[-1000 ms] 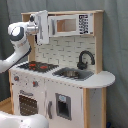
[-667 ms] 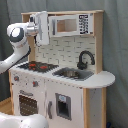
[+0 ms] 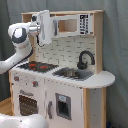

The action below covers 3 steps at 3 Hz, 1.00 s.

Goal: Play with the kitchen

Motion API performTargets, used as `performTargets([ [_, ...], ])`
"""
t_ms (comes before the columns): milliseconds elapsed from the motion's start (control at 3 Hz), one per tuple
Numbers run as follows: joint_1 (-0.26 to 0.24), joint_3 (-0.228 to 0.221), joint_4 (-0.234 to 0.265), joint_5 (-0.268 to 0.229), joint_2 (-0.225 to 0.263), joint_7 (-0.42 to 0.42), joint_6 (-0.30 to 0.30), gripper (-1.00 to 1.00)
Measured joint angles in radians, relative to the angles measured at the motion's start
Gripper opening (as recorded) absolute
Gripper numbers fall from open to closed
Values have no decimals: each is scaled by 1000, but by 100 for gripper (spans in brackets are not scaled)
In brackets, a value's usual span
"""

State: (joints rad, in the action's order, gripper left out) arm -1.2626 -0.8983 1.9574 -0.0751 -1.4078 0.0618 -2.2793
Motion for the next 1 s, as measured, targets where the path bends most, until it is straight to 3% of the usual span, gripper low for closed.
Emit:
performTargets([
  [333,22,-45,0,3,0,3,-49,-100],
  [667,25,-46,0,3,0,5,-49,100],
  [1000,66,-47,-11,3,0,11,-59,100],
])
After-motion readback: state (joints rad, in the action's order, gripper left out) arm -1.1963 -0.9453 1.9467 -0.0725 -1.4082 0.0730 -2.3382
